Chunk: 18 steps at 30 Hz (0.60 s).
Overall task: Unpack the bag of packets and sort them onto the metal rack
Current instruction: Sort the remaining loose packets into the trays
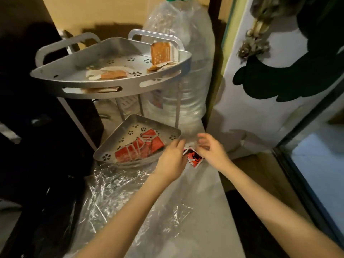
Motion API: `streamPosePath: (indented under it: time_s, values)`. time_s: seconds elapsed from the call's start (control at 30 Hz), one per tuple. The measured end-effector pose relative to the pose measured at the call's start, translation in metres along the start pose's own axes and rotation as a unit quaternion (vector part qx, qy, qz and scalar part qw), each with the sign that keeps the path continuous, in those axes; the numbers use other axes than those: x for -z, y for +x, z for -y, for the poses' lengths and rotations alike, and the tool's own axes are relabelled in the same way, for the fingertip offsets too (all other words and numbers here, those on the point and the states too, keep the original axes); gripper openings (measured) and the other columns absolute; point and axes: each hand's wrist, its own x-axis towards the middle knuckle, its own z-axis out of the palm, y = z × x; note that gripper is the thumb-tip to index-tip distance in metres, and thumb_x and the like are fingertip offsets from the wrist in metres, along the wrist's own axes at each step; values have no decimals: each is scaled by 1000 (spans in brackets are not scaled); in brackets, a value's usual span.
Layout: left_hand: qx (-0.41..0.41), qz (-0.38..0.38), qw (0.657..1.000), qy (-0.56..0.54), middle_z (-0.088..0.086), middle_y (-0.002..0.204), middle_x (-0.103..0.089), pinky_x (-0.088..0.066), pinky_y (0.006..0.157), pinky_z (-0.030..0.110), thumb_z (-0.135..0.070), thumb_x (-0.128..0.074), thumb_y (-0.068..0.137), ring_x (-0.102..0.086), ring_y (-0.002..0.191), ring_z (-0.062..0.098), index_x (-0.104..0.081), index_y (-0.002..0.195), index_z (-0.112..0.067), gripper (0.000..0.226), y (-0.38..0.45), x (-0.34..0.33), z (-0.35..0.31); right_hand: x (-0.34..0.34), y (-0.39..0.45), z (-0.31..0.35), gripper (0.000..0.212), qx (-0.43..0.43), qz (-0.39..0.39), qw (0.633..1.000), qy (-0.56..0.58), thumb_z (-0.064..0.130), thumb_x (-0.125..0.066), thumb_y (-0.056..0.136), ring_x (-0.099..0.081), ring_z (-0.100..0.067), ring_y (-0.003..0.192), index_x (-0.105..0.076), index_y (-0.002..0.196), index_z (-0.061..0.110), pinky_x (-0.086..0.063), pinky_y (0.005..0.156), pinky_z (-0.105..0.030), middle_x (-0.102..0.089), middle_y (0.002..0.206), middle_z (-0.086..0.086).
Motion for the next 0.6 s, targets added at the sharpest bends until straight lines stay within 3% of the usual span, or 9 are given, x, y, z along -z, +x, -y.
streamPosePath:
  time_s: [0.13,0.23,0.37,0.5,0.6]
  values:
    - [-9,48,999,-10,18,143,-38,-30,106,31,-1,-45,89,-39,129,31,-33,139,-4,52,28,-31,5,5,-1,-27,51,-31,-22,999,-31,11,-65,83,-50,-10,99,-47,130,10,-38,81,-21,-57,122,-9]
    - [3,80,997,-8,17,138,-44,-32,103,30,2,-45,86,-43,125,31,-40,134,-3,49,45,-43,10,2,3,-39,49,-29,-24,998,-58,11,-67,81,-51,-13,103,-50,128,9,-40,83,-23,-55,123,-10]
    - [26,102,994,3,18,131,-49,-37,100,34,-5,-49,86,-47,119,32,-43,130,-3,45,56,-55,16,-8,12,-54,49,-28,-12,992,-122,20,-71,78,-56,-25,108,-54,123,11,-47,89,-35,-55,120,-10]
    - [29,100,994,29,18,121,-55,-41,94,37,-4,-48,83,-52,110,34,-52,120,-3,37,58,-63,23,-21,19,-60,49,-28,-6,979,-201,36,-70,76,-56,-25,104,-56,118,14,-48,84,-38,-54,116,-6]
    - [31,87,994,51,16,116,-56,-43,88,37,-8,-51,84,-52,108,33,-53,117,-6,33,58,-63,26,-25,21,-62,45,-30,-19,980,-197,36,-73,73,-58,-23,100,-58,110,15,-47,77,-33,-57,111,-5]
